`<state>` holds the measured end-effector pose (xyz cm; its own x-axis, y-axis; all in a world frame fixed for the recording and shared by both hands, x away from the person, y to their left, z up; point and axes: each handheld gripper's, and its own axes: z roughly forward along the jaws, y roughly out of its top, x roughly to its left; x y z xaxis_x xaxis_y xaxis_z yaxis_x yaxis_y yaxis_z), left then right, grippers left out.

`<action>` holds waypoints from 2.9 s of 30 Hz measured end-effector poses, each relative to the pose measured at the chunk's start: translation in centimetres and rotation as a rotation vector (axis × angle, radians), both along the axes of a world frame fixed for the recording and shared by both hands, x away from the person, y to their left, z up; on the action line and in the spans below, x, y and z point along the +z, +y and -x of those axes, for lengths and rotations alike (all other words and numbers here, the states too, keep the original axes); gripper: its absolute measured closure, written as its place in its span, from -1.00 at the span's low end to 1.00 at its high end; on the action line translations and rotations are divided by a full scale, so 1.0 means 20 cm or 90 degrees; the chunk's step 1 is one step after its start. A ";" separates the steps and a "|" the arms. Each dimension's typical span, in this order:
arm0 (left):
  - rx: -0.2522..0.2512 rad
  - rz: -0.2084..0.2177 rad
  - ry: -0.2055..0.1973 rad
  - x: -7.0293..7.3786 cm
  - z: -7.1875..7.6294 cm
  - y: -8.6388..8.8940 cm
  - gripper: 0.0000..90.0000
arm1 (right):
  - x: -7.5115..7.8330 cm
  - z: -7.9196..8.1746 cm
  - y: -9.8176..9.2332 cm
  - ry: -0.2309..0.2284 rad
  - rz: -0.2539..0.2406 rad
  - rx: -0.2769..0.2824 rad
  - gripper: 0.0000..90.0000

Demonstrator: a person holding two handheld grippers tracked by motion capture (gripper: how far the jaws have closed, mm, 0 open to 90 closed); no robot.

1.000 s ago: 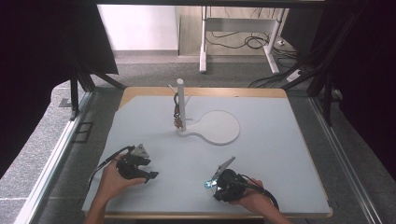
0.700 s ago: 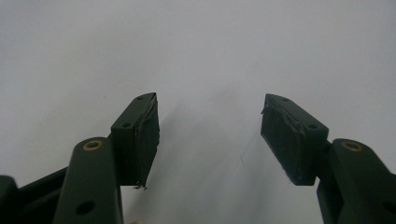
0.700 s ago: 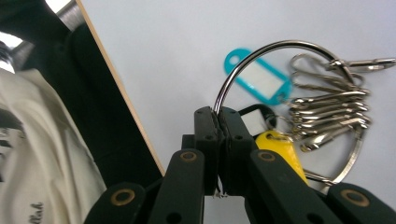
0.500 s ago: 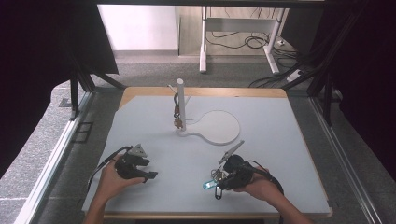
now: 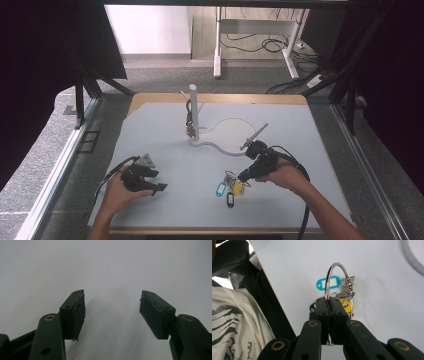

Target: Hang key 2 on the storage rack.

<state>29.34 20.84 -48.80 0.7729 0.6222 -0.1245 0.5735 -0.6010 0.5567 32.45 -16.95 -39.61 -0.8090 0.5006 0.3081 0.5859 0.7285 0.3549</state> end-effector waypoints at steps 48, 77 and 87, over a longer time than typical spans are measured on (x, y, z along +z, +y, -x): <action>-0.011 -0.007 0.001 -0.01 0.00 0.00 -0.16 | 0.42 -0.37 -0.14 -0.047 -0.025 -0.104 0.94; -0.015 -0.003 0.002 -0.01 0.00 0.00 -0.16 | 0.53 -0.58 -0.13 -0.043 -0.023 -0.163 0.94; -0.014 0.002 0.003 -0.01 0.00 0.00 -0.16 | 0.51 -0.65 -0.12 -0.040 -0.024 -0.183 0.94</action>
<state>29.41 20.81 -48.98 0.7856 0.6049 -0.1302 0.5631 -0.6117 0.5556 45.45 -19.29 -29.46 -0.6542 0.7009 0.2843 0.7420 0.5218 0.4209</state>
